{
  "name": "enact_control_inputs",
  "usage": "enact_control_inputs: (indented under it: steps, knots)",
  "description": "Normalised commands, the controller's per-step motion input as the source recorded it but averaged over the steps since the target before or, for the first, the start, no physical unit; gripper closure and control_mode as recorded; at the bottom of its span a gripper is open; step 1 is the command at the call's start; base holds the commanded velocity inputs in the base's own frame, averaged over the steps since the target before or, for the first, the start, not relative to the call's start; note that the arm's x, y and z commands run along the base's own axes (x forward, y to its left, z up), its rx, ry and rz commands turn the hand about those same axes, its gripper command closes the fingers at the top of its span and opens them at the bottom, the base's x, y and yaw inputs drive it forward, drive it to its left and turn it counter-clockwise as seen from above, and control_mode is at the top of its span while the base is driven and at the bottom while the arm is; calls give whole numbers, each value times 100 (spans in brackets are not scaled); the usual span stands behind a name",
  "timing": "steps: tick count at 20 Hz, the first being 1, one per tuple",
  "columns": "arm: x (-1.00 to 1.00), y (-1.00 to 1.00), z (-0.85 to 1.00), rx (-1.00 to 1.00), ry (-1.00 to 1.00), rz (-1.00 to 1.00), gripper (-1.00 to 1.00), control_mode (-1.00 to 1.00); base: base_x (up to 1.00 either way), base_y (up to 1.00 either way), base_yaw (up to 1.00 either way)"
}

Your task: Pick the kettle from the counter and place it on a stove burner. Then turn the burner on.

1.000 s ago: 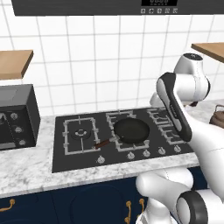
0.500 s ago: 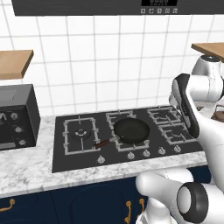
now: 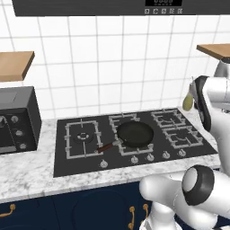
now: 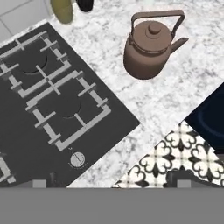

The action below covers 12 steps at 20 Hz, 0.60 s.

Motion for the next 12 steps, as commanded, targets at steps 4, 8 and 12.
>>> enact_control_inputs:
  steps: [4, 8, 12]
  knots:
    - [45, -67, -14, 0, 0, -37, -100, -100, 0, 0, 0]
    - [74, -73, -17, 0, 0, -35, -100, -100, 0, 0, 0]
    - [77, -57, -5, 0, 0, -23, -100, -100, 0, 0, 0]
